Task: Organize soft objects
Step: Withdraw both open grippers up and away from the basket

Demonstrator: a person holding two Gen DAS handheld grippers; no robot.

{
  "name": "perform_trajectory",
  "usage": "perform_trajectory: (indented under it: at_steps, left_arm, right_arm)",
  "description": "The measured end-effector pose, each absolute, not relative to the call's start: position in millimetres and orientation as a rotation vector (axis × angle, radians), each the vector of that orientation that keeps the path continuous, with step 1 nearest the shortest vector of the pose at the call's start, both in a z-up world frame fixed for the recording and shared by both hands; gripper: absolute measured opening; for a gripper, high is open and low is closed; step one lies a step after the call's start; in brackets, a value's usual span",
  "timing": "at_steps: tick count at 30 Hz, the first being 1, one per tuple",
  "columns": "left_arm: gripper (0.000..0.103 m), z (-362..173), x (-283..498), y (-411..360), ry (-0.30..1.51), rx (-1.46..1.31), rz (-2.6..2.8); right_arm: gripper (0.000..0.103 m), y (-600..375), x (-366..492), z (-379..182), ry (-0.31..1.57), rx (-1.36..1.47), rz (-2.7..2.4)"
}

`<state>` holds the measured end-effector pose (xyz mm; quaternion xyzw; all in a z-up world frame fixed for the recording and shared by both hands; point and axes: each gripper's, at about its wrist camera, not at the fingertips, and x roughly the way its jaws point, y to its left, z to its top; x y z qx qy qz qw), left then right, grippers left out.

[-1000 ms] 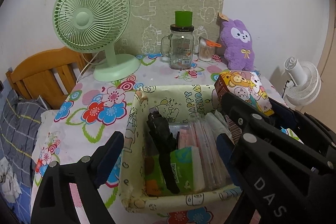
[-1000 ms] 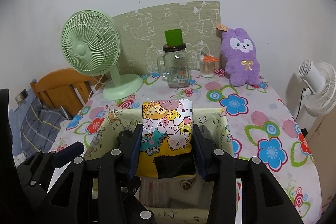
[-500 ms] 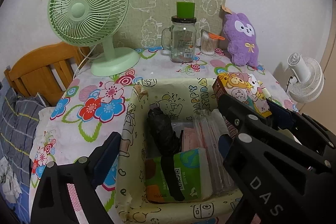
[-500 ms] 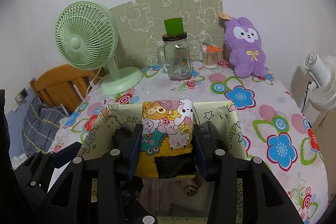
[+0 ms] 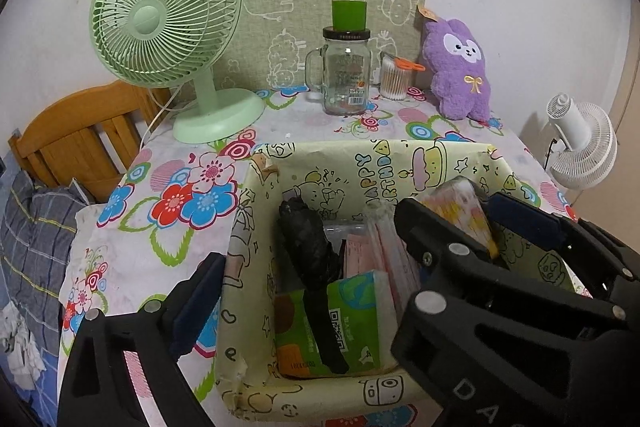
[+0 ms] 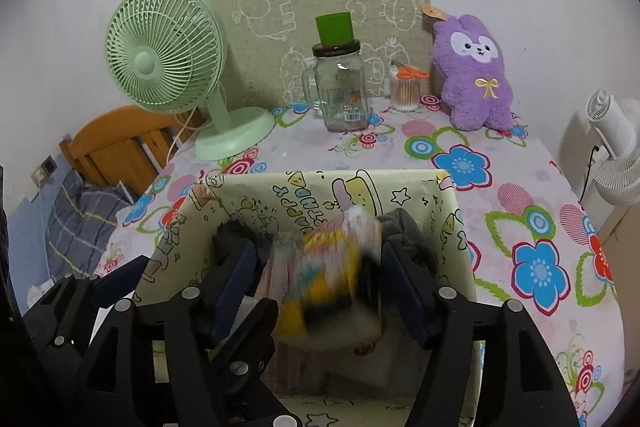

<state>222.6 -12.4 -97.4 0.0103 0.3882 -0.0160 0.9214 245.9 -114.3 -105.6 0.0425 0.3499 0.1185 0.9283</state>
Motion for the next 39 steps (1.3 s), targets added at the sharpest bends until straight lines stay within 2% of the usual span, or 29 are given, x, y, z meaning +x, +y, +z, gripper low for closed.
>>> perform_trajectory:
  at_steps: [3, 6, 39]
  left_arm:
    - [0.098, -95.2, 218.8, -12.4, 0.793, 0.019, -0.033]
    - [0.099, -91.9, 214.1, -12.7, 0.784, 0.018, -0.034]
    - [0.103, -19.6, 123.3, -9.4, 0.591, -0.017, -0.042]
  right_arm:
    - [0.083, -115.4, 241.2, -102.6, 0.707, 0.077, 0.238]
    - [0.088, -117.5, 236.0, -98.7, 0.693, 0.073, 0.235]
    - [0.093, -148.2, 129.1, -24.4, 0.505, 0.075, 0.137]
